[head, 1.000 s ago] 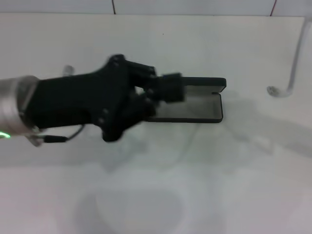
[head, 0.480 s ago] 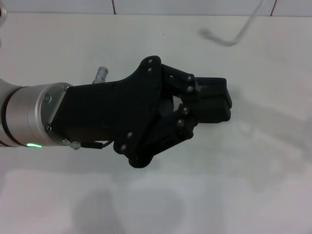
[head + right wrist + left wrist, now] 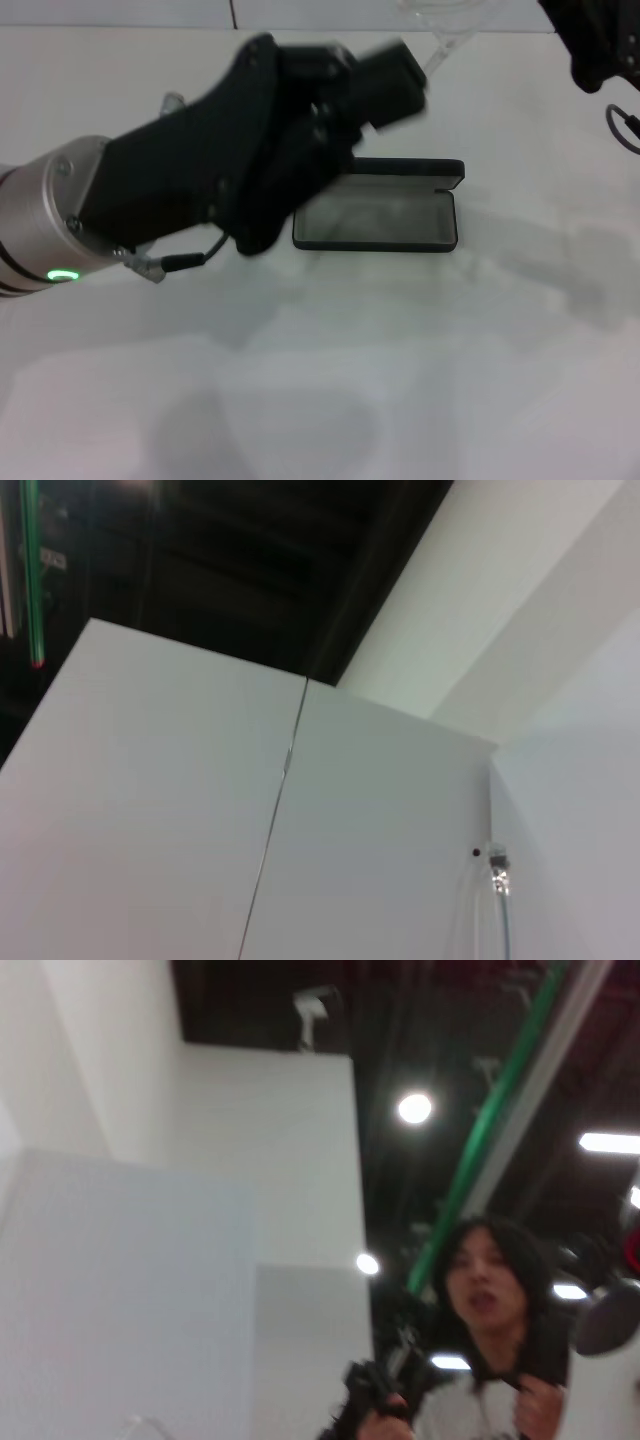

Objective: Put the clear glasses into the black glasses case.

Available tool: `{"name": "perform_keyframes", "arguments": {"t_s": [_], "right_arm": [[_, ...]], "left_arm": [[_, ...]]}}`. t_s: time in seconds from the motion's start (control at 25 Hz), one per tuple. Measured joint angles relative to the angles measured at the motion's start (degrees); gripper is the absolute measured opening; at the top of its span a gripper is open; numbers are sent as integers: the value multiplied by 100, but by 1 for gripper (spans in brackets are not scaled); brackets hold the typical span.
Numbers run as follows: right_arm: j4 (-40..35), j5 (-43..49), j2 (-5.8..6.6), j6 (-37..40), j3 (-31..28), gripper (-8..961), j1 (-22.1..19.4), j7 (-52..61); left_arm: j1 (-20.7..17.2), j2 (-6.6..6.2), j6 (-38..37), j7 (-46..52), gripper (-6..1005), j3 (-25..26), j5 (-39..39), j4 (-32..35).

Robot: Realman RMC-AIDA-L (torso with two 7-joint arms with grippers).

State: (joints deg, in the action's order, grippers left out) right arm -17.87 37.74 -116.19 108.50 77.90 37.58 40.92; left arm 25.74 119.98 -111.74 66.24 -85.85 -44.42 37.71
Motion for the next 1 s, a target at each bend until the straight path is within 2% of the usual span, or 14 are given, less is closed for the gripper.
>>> {"name": "perform_keyframes", "arguments": {"t_s": [0.2,0.4,0.8,1.0], "right_arm": [[-1,41,0,-238,97,98,69,-32],[-82,39,-1,-509,476,95,159,-134],[-344,22,-1,-903,1101,89,258,-150],[-540,14,-1,-1062,1207,84,205,-151]], "left_arm": [[147,4,44,-15,51,58,268,-439],[275,0,165,-140,51,59,418,-723],[251,7,494,-157,50,54,710,-858],[261,8,514,-159,50,51,715,-903]]}}
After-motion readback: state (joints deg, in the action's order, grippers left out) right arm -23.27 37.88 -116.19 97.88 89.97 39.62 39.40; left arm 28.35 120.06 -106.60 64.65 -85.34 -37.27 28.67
